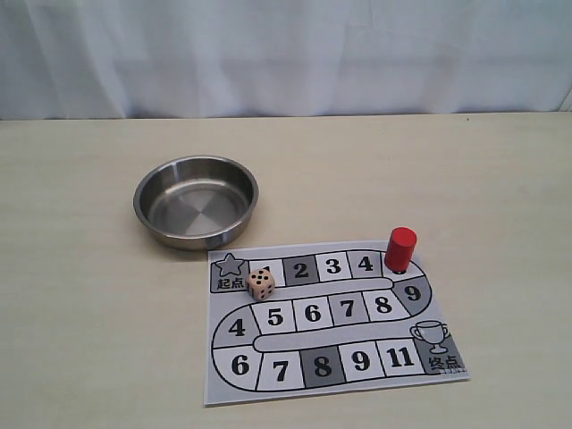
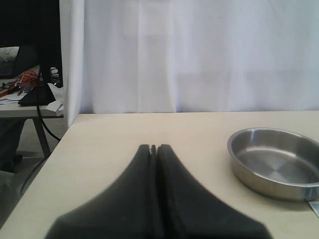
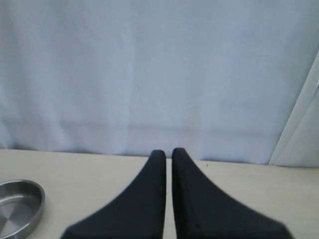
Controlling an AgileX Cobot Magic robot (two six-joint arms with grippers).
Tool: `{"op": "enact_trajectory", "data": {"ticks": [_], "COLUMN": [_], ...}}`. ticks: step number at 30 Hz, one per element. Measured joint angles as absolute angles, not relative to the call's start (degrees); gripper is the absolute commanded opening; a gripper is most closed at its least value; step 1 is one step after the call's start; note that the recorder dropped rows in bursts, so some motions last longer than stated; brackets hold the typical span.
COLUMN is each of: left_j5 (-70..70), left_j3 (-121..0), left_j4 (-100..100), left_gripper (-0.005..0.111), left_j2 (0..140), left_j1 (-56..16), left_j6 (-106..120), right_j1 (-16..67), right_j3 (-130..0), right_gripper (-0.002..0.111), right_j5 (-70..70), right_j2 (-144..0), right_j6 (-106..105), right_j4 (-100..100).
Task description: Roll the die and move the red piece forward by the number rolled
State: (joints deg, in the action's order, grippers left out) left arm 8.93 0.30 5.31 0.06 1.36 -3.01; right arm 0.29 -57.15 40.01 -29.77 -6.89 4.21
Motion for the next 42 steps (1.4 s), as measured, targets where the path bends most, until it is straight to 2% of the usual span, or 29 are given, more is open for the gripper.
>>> {"op": "enact_trajectory", "data": {"ticks": [8,23,33,42], "left_j5": [8.9,8.9,8.9,8.9], "left_j3": [0.3,0.3,0.3,0.3], "left_j4": [5.3,5.3,5.3,5.3], "left_gripper": [0.0,0.0,0.0,0.0], "left_j2": [0.1,0.1,0.1,0.1], "left_j1": [1.4,1.4,1.4,1.4], "left_j6": [-3.0,-3.0,-3.0,-3.0], "right_j1": [0.3,0.3,0.3,0.3], "right_j3": [-57.1,-57.3,-54.3,-40.8], "right_gripper": [0.004,0.004,0.004,0.004], "right_j5": [43.2,48.8,48.3,39.2], "right_j2": [-16.6,-1.3,-0.1,-0.2], "right_j6": [-6.9,-7.3,-8.0,-8.0], "right_j4": [4.8,4.8,5.0,5.3]}}
